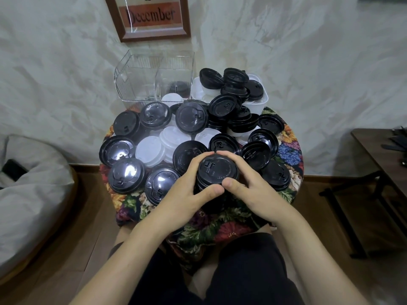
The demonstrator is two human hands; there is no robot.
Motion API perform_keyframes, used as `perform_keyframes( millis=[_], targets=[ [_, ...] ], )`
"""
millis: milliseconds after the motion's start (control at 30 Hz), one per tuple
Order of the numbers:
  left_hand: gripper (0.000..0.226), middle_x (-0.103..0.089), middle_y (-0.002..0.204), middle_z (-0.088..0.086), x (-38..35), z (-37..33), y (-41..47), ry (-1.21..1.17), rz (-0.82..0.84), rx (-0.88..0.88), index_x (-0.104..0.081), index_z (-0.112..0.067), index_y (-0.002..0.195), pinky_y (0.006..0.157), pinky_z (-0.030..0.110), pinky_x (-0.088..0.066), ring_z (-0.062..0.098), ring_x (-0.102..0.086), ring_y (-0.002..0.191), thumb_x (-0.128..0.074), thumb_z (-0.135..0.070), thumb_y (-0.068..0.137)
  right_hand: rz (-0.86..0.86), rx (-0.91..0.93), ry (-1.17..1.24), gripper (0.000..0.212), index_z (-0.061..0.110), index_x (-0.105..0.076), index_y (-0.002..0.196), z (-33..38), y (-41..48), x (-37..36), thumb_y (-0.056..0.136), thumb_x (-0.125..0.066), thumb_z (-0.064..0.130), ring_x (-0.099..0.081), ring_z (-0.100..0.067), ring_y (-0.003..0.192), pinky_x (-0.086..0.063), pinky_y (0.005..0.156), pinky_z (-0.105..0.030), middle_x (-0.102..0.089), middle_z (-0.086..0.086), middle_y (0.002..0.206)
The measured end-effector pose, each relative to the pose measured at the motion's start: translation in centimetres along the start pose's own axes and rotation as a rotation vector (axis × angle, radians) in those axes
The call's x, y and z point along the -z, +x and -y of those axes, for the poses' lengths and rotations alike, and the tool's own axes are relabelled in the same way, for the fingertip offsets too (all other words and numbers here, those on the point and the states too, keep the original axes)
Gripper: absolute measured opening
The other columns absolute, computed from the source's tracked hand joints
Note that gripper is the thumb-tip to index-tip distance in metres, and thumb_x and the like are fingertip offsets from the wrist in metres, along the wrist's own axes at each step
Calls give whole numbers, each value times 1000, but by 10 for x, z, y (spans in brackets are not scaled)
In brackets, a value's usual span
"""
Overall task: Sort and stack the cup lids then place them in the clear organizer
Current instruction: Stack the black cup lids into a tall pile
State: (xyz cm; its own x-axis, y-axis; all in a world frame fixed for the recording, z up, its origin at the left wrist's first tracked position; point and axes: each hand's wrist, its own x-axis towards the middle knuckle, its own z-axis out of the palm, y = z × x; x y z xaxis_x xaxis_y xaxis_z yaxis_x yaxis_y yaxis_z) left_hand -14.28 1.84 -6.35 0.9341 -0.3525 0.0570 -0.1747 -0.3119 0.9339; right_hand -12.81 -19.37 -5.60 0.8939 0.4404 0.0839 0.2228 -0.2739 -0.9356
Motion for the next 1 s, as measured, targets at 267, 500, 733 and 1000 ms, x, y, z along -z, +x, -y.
perform_keyframes(
  millis=[267,500,733,1000],
  targets=[
    [82,-58,138,-33,-4,-9,-6,118,-149,28,-29,-60,151,111,26,-40,-9,-51,131,-66,-76,81,-62,12,-6,62,39,-47,151,5,1,2,93,-67,46,-53,-2,136,-42,114,-26,-57,22,146],
    [79,-60,134,-33,-6,-15,8,94,-148,22,-38,-58,148,111,29,-42,-10,-52,128,-67,-76,77,-99,-10,-66,60,40,-47,150,6,4,12,95,-65,54,-52,-3,137,-41,118,-43,-56,21,147],
    [79,-56,139,-36,9,-14,14,153,-71,18,-34,-63,148,115,31,-40,-9,-49,132,-70,-74,78,-119,-3,-90,68,47,-47,150,8,4,14,88,-72,55,-50,2,137,-41,117,-38,-54,27,147],
    [36,-73,106,-28,40,-28,48,167,-331,-71,-71,-43,119,90,39,-58,2,-69,95,-61,-61,90,-117,-29,-100,76,46,-52,145,10,5,16,75,-78,63,-55,2,131,-43,116,-43,-61,28,138]
  ],
)
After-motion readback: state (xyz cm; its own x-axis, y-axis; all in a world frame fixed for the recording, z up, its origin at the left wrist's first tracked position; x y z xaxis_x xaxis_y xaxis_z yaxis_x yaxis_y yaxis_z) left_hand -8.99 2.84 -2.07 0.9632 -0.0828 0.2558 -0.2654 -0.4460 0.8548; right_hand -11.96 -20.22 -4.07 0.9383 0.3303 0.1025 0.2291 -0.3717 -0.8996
